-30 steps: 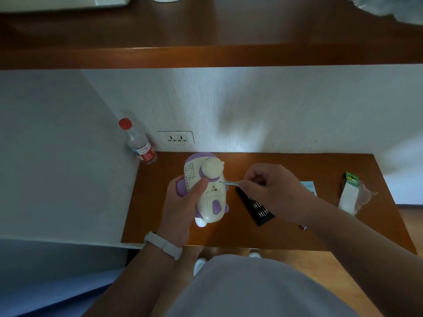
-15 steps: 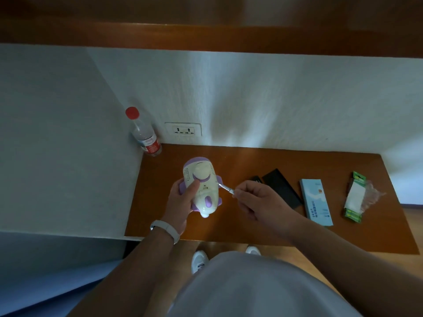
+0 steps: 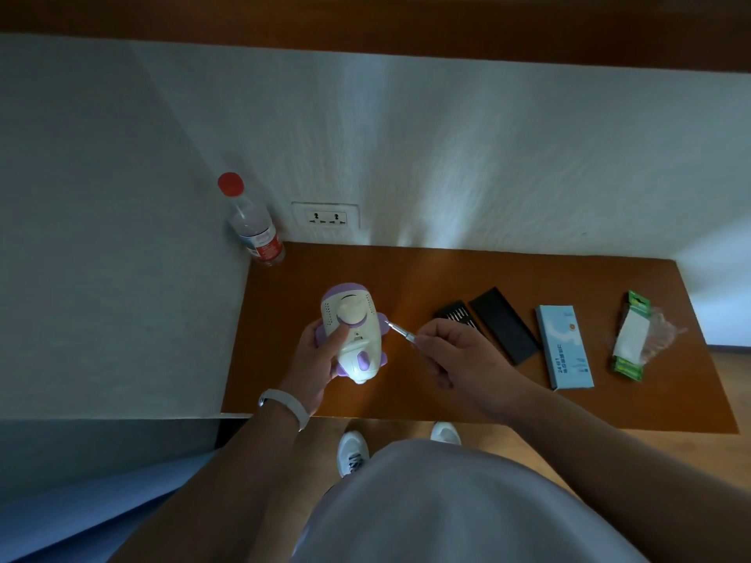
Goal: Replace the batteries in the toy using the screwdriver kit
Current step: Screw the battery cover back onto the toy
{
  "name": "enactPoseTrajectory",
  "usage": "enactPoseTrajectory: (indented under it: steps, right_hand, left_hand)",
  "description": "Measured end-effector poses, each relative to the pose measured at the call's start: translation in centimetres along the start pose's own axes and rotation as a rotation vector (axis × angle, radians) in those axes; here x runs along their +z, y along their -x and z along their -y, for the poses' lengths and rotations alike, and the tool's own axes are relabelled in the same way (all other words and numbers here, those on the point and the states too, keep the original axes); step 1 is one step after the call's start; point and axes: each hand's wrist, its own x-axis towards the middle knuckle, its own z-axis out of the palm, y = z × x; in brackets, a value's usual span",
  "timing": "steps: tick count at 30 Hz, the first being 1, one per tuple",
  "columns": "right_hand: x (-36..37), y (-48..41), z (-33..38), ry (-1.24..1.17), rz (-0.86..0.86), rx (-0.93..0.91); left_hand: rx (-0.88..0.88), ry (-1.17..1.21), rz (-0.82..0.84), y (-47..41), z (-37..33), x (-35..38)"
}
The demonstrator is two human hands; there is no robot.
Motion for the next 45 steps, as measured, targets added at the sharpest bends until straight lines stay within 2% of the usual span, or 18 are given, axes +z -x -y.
enactPoseTrajectory:
  steps: [9,18,23,29,33,37,41,45]
  right_hand:
    - [0.3,-0.6,-0.5,0.008,0.005,0.008]
    - [0.0,-0.7,-0.5,0.003,0.008,0.022]
    - [-0.3,-0.5,-0.6,-0.038,0.028,0.009]
    - [-0.9,0.2,0.2,-0.067,0.047,-0.04]
    - [-1.2,0.6,0.6,-0.072,0.062,-0.086]
    - [-1.9,1.2,0.9,-0.164,0.096,-0.124]
    - [-2.8,1.7,1.0,-0.341,0.147,-0.161]
    - [-4.2,2.2,1.2,-0.407,0.148,-0.171]
  left_hand:
    - [0.165,-0.228,-0.12,0.6,-0.1,-0.7]
    - [0.203,-0.314,-0.23,1.5,-1.4,0.1]
    - [0.233,-0.414,-0.353,1.9,-1.9,0.1]
    - [0.361,-0.438,-0.484,3.6,-4.3,1.5]
    - [0.475,-0.442,-0.345,6.2,-6.6,4.3]
    - [0.409,-0.35,-0.058,8.0,-7.6,8.2]
    - [0.501,-0.415,-0.003,9.3,-7.7,11.4]
    - [0.539,-0.459,0.011,9.3,-7.5,13.4]
